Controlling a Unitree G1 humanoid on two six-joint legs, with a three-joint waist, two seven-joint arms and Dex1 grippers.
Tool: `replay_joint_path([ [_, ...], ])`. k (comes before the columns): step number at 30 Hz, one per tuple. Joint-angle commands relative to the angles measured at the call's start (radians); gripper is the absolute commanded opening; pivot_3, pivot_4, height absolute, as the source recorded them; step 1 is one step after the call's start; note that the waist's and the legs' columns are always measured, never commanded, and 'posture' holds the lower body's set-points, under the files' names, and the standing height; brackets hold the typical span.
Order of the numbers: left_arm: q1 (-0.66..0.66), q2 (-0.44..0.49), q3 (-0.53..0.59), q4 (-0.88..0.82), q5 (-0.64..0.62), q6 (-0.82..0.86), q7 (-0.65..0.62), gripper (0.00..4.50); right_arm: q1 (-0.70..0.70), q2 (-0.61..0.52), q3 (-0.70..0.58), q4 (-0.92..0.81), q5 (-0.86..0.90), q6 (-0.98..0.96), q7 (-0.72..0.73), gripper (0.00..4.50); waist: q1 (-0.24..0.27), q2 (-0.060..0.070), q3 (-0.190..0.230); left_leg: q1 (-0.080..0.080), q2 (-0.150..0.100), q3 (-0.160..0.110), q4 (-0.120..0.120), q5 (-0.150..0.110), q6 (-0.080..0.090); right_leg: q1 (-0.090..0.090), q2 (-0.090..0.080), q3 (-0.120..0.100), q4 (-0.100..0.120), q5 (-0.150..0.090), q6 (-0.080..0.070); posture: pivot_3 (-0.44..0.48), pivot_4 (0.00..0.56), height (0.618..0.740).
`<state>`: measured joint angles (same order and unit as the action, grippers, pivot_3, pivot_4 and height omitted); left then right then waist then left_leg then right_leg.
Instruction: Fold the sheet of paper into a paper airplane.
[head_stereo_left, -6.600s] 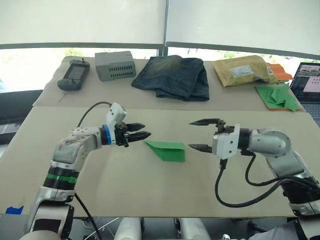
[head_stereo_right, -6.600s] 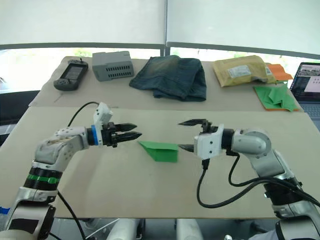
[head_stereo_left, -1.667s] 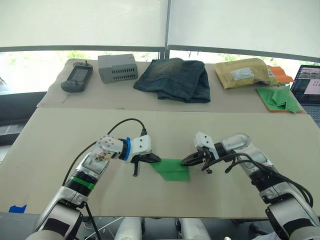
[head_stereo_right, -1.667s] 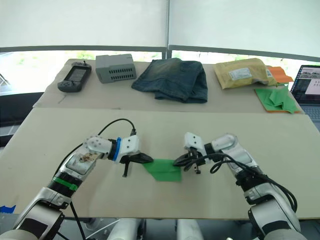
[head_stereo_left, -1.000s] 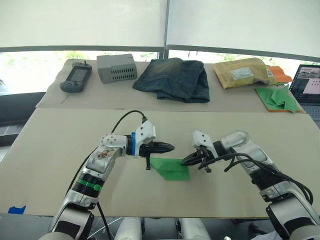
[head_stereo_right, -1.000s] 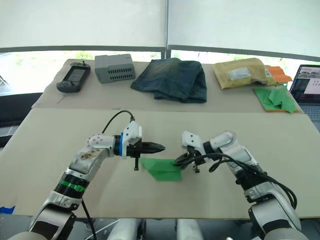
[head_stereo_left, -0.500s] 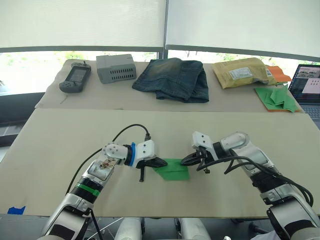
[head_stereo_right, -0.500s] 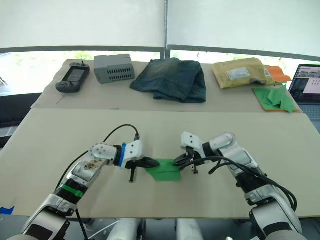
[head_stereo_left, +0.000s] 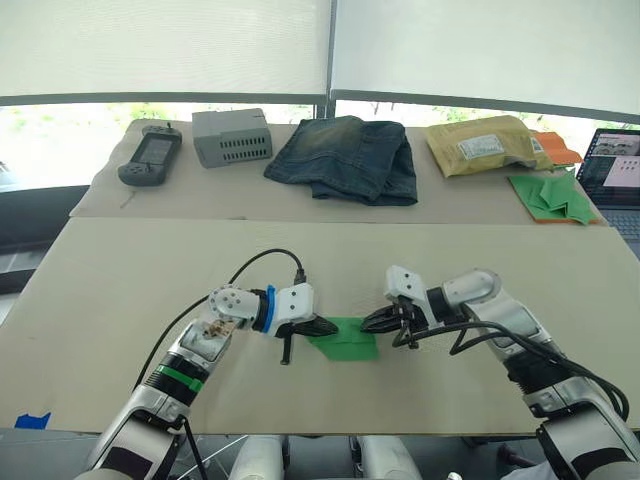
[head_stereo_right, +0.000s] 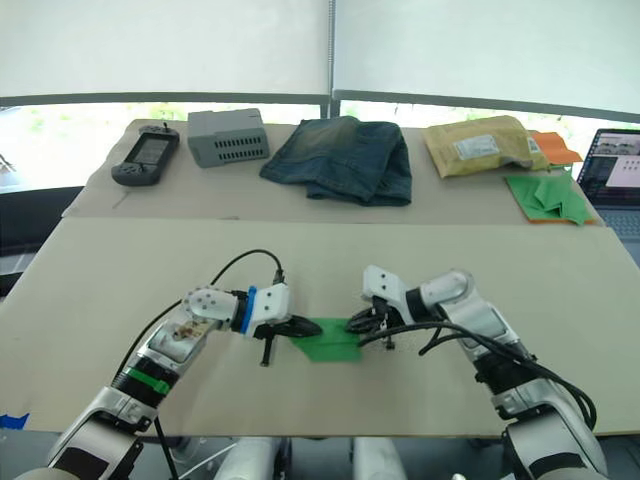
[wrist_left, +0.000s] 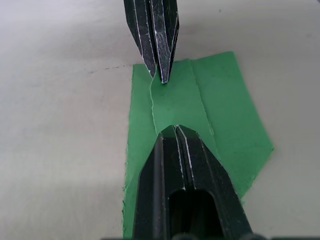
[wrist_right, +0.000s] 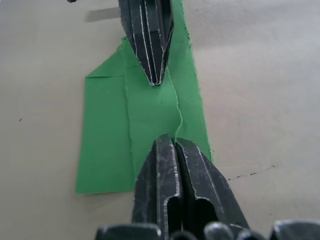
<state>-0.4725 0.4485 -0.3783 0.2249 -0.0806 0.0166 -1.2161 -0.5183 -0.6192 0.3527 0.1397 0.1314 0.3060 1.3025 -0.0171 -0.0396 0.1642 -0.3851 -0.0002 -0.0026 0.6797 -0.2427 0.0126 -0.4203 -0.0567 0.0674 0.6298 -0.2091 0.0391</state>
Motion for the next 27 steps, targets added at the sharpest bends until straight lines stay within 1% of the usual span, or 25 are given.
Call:
replay_joint_path([
  [1,0.007,0.009,-0.025,0.023,0.030,0.000,-0.009,0.00,0.027,-0.060,-0.007,-0.047,-0.027,0.039,-0.006,1.63,0.000,0.000,0.000,0.000,0.000,0.000,0.000,0.000,0.000,0.000,0.000,0.000,0.000,0.000,0.000,0.000,0.150,0.728],
  [2,0.007,0.009,-0.025,0.025,0.032,-0.001,-0.008,0.00,0.026,-0.078,-0.021,-0.070,-0.011,0.062,0.006,1.96,0.001,0.000,0.000,0.000,0.000,0.000,0.000,0.000,0.000,0.000,0.000,0.000,0.000,0.000,0.000,0.000,0.150,0.728],
  [5,0.008,0.009,-0.030,0.031,0.037,-0.007,-0.006,0.00,0.015,-0.100,-0.101,-0.141,0.052,0.113,-0.019,1.96,0.004,0.000,0.000,-0.001,0.000,0.000,0.000,0.000,0.000,-0.001,-0.001,0.000,0.000,0.000,0.001,0.000,0.150,0.728],
  [8,0.005,0.007,-0.033,0.039,0.041,-0.011,-0.004,0.00,0.038,-0.088,-0.170,-0.241,0.107,0.163,-0.074,1.96,0.003,0.000,0.000,-0.002,0.000,0.000,0.000,0.000,0.000,-0.002,-0.001,0.000,0.000,0.000,0.000,0.000,0.150,0.728],
  [11,0.002,0.005,-0.036,0.041,0.040,-0.010,-0.006,0.00,0.111,-0.054,-0.205,-0.369,0.152,0.218,-0.150,1.16,0.003,0.000,0.000,-0.003,0.001,-0.001,-0.001,0.000,0.000,-0.002,0.000,0.000,0.000,-0.001,0.001,0.000,0.150,0.728],
  [14,0.001,-0.004,-0.033,0.037,0.022,0.010,-0.014,0.00,0.173,-0.043,-0.182,-0.435,0.129,0.214,-0.202,0.13,0.004,0.000,0.000,-0.003,0.001,-0.001,-0.001,0.000,0.000,-0.002,0.000,0.000,-0.001,-0.001,0.001,0.000,0.150,0.728],
  [15,-0.001,-0.010,-0.027,0.031,0.005,0.028,-0.021,0.00,0.215,-0.027,-0.149,-0.453,0.099,0.200,-0.238,0.04,0.004,0.000,0.000,-0.004,0.000,-0.001,0.000,0.000,0.000,-0.002,-0.001,0.000,-0.001,-0.001,0.001,0.000,0.150,0.728],
  [17,-0.004,-0.016,-0.020,0.020,-0.015,0.058,-0.029,0.00,0.273,0.010,-0.110,-0.447,0.048,0.166,-0.315,0.04,0.004,0.000,-0.001,-0.004,0.000,-0.001,0.000,0.000,0.000,-0.002,-0.001,0.000,-0.001,-0.001,0.002,0.000,0.150,0.728],
  [20,-0.004,-0.010,-0.021,0.010,-0.017,0.074,-0.041,0.00,0.303,0.055,-0.098,-0.424,0.017,0.146,-0.384,0.04,0.003,0.001,0.000,-0.004,0.000,0.000,0.000,0.000,0.000,-0.003,-0.001,0.000,-0.001,-0.001,0.003,0.000,0.150,0.728],
  [23,-0.001,0.000,-0.026,0.008,-0.011,0.072,-0.049,0.00,0.319,0.056,-0.062,-0.416,-0.009,0.152,-0.397,0.04,0.002,0.001,-0.001,-0.004,0.000,0.000,0.000,0.000,0.000,-0.003,-0.001,0.000,-0.001,-0.001,0.003,0.000,0.150,0.728],
  [27,0.004,0.006,-0.026,0.008,-0.006,0.067,-0.049,0.00,0.332,0.074,-0.066,-0.419,-0.010,0.180,-0.442,0.04,0.002,0.001,-0.001,-0.003,0.000,0.000,0.000,0.000,0.000,-0.002,0.000,0.000,-0.001,-0.001,0.003,0.000,0.150,0.728],
])
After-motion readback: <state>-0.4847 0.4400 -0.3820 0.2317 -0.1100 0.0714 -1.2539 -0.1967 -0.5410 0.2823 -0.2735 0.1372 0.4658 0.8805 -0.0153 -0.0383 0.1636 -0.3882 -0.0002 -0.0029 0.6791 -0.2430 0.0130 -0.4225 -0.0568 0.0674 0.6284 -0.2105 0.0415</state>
